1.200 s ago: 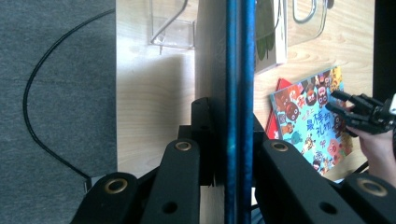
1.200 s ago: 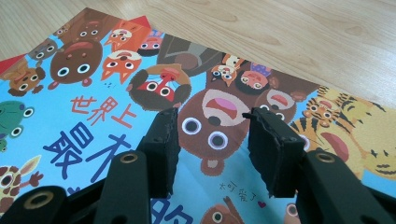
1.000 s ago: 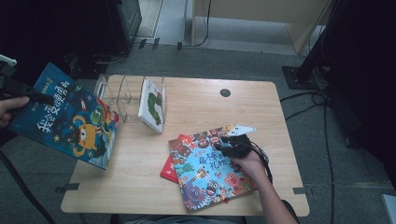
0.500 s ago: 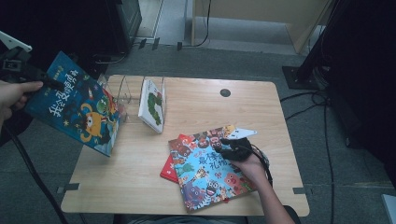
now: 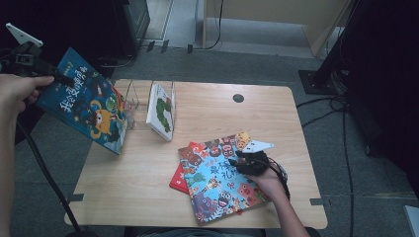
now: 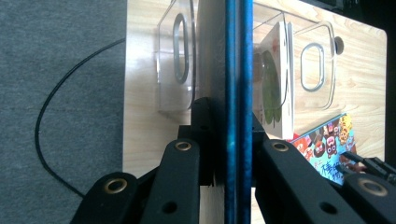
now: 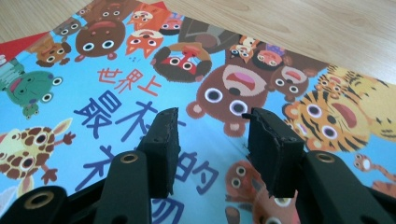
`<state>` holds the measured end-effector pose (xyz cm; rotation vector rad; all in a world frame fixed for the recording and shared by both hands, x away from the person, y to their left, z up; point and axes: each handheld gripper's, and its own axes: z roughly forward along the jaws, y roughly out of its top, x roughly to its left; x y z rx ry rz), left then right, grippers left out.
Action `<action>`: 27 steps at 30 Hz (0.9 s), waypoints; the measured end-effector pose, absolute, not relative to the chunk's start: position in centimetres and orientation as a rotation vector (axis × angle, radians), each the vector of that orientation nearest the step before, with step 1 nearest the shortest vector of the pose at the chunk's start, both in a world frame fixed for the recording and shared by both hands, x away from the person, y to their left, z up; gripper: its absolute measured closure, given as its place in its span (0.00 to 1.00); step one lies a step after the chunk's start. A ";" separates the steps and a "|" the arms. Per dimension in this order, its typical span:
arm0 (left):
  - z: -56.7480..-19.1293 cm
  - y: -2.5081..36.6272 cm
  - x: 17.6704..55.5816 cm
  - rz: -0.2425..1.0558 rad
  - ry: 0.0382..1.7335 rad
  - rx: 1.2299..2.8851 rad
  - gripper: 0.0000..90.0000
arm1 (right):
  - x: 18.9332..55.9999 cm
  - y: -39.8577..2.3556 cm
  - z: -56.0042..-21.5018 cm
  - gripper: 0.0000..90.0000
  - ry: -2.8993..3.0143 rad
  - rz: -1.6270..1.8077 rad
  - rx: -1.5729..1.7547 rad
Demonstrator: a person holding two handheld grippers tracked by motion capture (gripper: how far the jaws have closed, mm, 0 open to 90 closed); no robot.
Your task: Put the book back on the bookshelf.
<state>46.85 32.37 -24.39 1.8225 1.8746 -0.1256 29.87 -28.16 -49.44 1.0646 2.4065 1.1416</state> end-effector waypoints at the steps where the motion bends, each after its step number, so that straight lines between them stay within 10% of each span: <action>1: -24.5 32.2 47.1 -0.129 1.866 1.830 0.92 | 29.8 -28.2 -49.5 0.59 2.405 1.141 1.070; 27: -26.5 32.3 48.7 -0.127 1.811 1.833 0.80 | 29.1 -28.8 -49.8 0.59 2.400 1.116 1.071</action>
